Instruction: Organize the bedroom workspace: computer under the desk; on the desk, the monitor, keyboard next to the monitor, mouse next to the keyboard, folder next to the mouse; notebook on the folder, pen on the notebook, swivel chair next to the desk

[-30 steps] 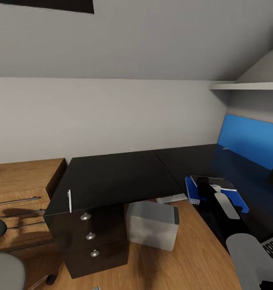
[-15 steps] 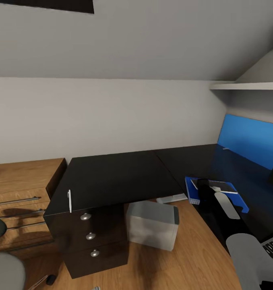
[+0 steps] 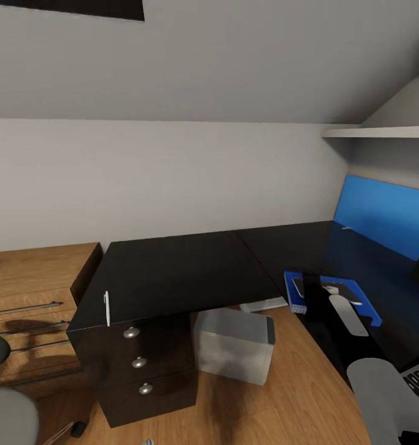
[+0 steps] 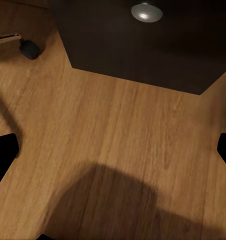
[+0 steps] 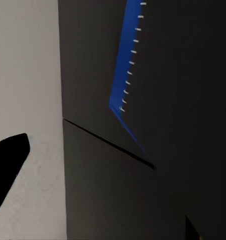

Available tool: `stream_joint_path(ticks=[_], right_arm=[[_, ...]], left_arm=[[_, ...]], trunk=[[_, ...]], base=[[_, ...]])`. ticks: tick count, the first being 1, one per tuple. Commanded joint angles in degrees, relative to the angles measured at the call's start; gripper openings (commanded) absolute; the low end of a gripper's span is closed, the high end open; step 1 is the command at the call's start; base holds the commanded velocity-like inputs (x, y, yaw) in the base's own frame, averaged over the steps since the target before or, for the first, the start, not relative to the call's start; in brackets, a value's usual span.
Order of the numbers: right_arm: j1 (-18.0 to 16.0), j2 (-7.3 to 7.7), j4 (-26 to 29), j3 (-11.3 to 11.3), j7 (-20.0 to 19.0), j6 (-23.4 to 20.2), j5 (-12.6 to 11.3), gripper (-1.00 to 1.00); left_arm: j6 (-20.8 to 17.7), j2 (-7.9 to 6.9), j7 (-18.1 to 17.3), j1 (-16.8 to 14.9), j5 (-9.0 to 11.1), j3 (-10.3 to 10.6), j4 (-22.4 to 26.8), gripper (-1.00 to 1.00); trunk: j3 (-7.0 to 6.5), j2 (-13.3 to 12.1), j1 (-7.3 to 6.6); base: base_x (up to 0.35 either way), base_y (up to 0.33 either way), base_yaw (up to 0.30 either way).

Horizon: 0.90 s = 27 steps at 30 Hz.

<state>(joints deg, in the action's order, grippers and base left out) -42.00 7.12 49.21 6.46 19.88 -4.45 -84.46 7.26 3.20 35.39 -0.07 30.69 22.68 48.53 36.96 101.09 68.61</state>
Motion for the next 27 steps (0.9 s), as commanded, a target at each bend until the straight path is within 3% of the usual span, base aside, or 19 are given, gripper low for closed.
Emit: stream_joint_path(ticks=[1,7,15,27], right_arm=[[-0.01,-0.01,0.09,0.11,0.3,-0.29,-0.09,1.0],[-0.01,-0.01,0.12,0.13,0.0,-0.33,-0.09,1.0],[-0.01,-0.05,0.2,0.14,-0.1,-0.38,-0.15,1.0],[-0.01,-0.09,0.27,0.14,-0.28,-0.38,-0.17,1.0]], left_arm=[[0.39,-0.03,0.21,-0.02,0.6,0.17,0.07,1.0],[0.39,-0.03,0.09,-0.02,0.6,0.25,0.07,1.0],[0.39,-0.03,0.03,-0.02,0.6,0.26,0.07,1.0],[0.39,-0.03,0.12,-0.01,0.6,0.26,0.07,1.0]], trunk=[[0.05,0.02,0.0],[0.05,0.02,0.0],[0.05,0.02,0.0],[0.05,0.02,0.0]], base=[[0.0,0.0,0.0],[-0.005,0.0,0.0],[-0.177,0.0,0.0],[-0.009,0.0,0.0]])
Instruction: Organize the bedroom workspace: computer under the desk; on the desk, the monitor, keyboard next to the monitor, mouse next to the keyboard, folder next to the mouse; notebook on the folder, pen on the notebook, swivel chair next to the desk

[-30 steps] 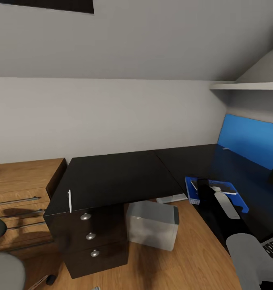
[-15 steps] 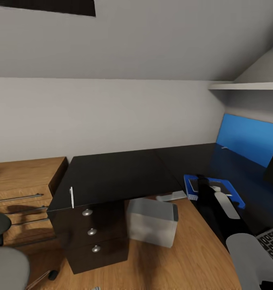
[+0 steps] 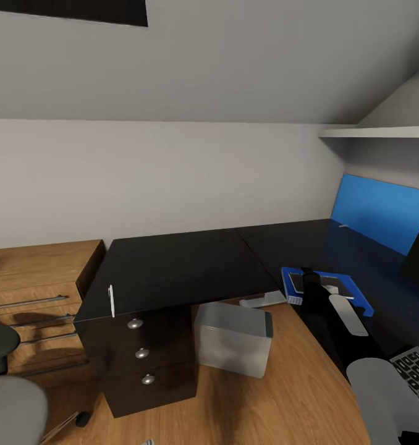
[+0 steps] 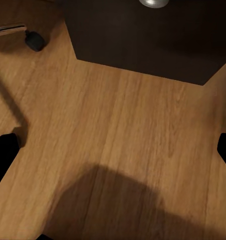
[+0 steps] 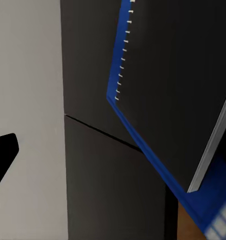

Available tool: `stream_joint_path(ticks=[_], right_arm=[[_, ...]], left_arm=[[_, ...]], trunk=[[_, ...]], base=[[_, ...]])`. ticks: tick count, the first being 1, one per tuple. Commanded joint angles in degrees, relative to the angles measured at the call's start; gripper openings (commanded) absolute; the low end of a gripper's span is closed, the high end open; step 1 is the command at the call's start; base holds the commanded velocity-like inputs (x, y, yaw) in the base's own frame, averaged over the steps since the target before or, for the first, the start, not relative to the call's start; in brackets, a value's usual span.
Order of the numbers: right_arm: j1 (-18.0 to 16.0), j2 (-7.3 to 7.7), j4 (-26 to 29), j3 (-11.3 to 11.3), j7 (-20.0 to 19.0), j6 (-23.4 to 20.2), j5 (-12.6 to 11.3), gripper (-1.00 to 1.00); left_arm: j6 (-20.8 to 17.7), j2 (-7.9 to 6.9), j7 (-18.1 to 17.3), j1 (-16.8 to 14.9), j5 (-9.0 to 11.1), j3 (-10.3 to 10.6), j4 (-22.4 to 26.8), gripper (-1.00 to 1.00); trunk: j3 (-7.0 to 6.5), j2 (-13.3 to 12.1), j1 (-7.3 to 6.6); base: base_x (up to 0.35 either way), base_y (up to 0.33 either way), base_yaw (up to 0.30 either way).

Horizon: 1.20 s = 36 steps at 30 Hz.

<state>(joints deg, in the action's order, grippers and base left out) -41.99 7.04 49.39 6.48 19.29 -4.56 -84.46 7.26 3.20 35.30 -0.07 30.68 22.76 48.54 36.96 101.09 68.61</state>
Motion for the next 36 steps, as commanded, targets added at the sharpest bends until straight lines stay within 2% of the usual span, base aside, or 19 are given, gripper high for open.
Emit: stream_joint_path(ticks=[1,11,18,21,30,32,34,36], right_arm=[[-0.02,-0.01,0.09,0.12,0.32,-0.27,-0.18,1.0],[-0.02,-0.01,0.11,0.12,0.26,-0.27,-0.18,1.0],[-0.02,-0.13,0.93,0.04,-0.14,-0.27,0.21,1.0],[-0.02,-0.31,1.1,-0.07,-0.34,-0.27,1.9,1.0],[0.19,-0.49,2.76,-0.38,-0.31,-0.31,3.1,1.0],[0.71,-0.6,3.82,-0.91,-0.31,-0.33,3.73,1.0],[1.43,-0.74,5.05,-2.51,-0.29,-0.35,4.99,1.0],[1.96,-0.8,6.47,-5.15,-0.12,-0.35,6.82,1.0]], left_arm=[[0.39,-0.03,0.21,-0.02,0.6,0.18,0.07,1.0],[0.39,-0.03,0.21,-0.02,0.6,0.12,-0.1,1.0],[0.34,-0.03,0.13,-0.01,0.66,0.1,-0.18,1.0],[0.31,-0.03,0.12,-0.02,0.82,0.09,-0.25,1.0],[0.33,-0.03,0.12,-0.01,0.85,-0.01,-0.28,1.0],[0.36,-0.03,0.14,-0.02,0.8,-0.08,-0.28,1.0],[0.37,-0.05,0.17,-0.02,0.75,-0.13,-0.28,1.0],[0.38,-0.07,0.19,-0.02,0.72,-0.15,-0.28,1.0]], trunk=[[0.05,0.02,0.0],[0.05,0.02,0.0],[-1.21,-2.78,-1.54],[-1.75,-3.99,-2.2],[-3.36,-7.6,-4.17],[-3.72,-8.4,-4.61],[-4.08,-9.2,-5.05],[-4.44,-10.0,-5.49]], base=[[0.0,0.0,0.0],[-0.079,0.0,0.0],[-0.008,0.0,0.0],[-0.001,0.0,0.0],[0.0,0.0,0.0],[0.0,0.0,0.0],[0.0,0.0,0.0],[0.0,0.0,0.0]])
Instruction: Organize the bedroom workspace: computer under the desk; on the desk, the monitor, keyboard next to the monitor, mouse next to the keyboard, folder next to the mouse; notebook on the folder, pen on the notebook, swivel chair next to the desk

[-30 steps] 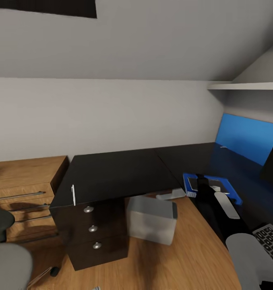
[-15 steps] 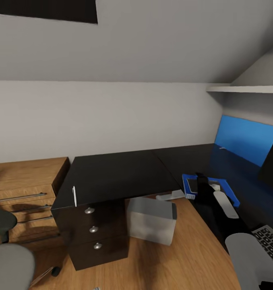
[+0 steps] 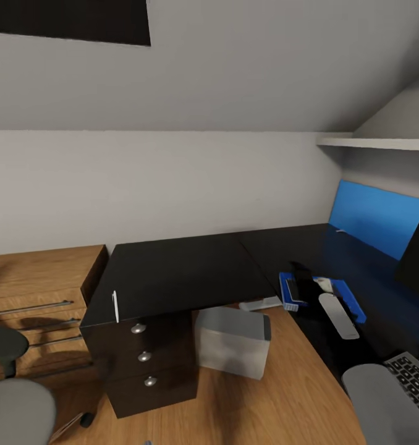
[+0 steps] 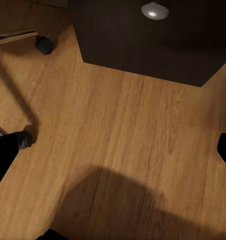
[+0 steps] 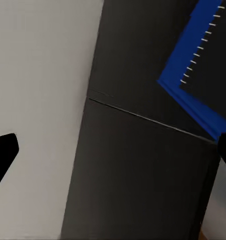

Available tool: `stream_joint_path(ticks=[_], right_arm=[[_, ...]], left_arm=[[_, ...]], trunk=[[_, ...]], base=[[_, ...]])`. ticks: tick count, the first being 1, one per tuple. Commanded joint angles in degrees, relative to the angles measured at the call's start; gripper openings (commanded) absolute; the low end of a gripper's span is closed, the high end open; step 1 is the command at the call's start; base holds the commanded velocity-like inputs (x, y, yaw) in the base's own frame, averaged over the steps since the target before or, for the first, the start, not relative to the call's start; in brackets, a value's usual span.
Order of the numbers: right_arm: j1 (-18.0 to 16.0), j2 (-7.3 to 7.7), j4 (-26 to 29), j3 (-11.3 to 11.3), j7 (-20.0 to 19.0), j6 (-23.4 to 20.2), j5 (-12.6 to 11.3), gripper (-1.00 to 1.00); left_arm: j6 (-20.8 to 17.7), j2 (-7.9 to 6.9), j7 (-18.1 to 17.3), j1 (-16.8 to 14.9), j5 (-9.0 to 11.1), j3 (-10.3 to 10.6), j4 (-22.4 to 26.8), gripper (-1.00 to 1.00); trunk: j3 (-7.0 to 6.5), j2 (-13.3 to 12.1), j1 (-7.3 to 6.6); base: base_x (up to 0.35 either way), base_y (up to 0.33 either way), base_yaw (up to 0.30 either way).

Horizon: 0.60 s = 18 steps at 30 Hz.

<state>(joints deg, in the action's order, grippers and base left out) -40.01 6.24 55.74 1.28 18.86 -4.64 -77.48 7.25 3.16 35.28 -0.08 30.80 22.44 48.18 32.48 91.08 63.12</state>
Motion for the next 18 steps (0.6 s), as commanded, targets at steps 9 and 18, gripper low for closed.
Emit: stream_joint_path(ticks=[9,18], right_arm=[[1.52,-0.23,2.92,-10.6,8.11,-0.37,10.55,1.0],[1.6,-0.76,7.91,-17.22,25.34,-0.2,11.43,1.0]], left_arm=[[0.44,-0.08,0.23,-0.01,0.5,0.34,0.37,1.0],[6.89,-0.08,0.0,-0.01,0.46,0.55,0.82,1.0]], trunk=[[-1.57,-3.6,-1.98],[-3.19,-7.21,-3.96]], base=[[0.0,0.0,0.0],[0.0,0.0,0.0]])
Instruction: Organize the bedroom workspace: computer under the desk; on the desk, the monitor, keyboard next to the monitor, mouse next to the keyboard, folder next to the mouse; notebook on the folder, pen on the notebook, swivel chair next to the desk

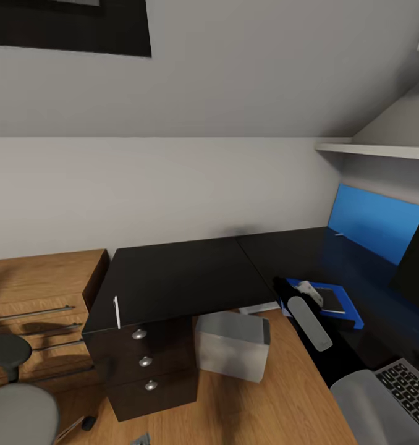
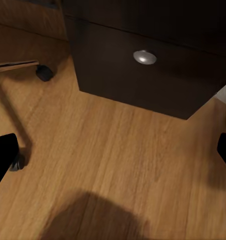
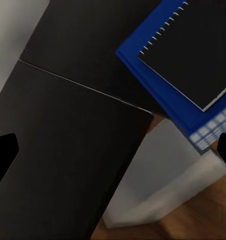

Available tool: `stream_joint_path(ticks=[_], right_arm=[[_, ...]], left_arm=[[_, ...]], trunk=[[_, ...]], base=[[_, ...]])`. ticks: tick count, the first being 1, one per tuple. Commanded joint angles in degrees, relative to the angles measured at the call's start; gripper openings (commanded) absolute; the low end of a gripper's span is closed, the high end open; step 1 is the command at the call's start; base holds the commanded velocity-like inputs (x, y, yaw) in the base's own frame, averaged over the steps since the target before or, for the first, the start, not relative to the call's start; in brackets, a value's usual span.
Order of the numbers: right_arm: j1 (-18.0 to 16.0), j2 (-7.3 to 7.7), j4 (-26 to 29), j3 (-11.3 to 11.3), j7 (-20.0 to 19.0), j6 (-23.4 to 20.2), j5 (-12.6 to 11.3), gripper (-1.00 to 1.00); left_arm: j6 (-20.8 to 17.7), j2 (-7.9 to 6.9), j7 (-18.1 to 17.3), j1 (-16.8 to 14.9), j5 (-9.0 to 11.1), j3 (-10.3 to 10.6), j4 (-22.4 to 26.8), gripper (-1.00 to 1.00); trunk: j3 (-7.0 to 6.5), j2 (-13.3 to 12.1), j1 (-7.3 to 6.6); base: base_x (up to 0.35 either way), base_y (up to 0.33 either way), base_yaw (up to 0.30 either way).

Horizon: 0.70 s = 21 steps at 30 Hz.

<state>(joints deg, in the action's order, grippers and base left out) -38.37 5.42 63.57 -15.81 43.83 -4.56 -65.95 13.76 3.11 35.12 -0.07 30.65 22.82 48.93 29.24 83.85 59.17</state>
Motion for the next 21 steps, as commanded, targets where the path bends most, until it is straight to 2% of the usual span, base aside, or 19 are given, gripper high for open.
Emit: stream_joint_path(ticks=[1,10,21], right_arm=[[-0.04,-0.05,0.14,-0.46,0.87,-0.29,-0.1,1.0],[-0.04,-0.06,0.74,-1.37,1.97,-1.14,0.67,1.0],[0.68,0.13,3.54,-1.73,1.96,-2.47,0.44,1.0]], left_arm=[[0.7,-0.03,0.15,-0.01,0.62,0.19,0.09,1.0],[1.33,-0.03,0.12,0.0,0.56,0.37,0.11,1.0],[1.36,-0.03,0.12,-0.01,0.57,0.38,0.03,1.0]], trunk=[[-0.14,-0.38,-0.22],[-1.75,-3.99,-2.2],[-3.73,-8.41,-4.62]], base=[[0.0,0.0,0.0],[0.0,0.0,0.0],[0.0,0.0,0.0]])
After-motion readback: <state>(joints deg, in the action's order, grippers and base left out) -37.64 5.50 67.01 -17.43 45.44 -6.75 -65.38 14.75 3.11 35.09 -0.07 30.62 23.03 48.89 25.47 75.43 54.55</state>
